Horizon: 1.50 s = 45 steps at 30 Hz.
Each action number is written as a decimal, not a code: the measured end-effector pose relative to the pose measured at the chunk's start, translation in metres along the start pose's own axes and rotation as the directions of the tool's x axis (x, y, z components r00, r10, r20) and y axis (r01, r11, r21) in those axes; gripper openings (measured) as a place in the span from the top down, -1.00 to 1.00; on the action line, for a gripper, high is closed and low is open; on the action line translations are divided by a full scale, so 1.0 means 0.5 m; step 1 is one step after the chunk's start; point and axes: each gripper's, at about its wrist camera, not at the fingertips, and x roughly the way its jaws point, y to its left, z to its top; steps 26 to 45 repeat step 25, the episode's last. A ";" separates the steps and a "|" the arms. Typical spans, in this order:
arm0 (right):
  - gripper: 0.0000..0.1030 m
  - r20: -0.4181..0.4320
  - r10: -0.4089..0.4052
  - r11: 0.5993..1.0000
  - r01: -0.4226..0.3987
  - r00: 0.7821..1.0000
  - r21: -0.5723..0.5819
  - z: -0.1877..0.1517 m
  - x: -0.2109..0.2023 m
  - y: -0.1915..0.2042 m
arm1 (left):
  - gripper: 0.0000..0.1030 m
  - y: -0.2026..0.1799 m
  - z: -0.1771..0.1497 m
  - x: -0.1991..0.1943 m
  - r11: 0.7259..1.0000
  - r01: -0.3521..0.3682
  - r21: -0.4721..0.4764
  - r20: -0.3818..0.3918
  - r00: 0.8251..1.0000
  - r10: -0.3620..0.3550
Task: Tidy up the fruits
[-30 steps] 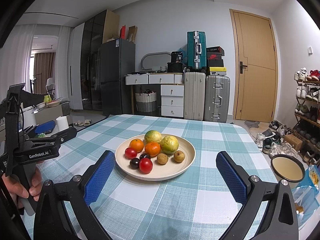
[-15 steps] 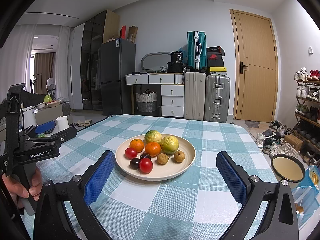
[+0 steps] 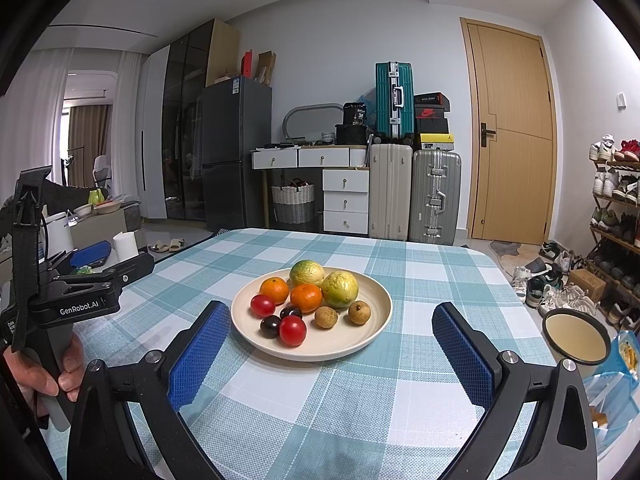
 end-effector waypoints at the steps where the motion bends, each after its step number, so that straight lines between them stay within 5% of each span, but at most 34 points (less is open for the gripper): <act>1: -1.00 0.000 0.000 1.000 0.000 1.000 0.000 0.000 -0.001 0.001 | -0.98 0.001 0.000 0.000 1.000 0.000 0.000 0.000 1.000 0.000; 45: -1.00 0.000 0.001 1.000 -0.001 1.000 0.001 0.000 0.000 0.000 | -0.98 0.001 -0.001 0.013 1.000 0.013 -0.002 -0.029 0.999 -0.013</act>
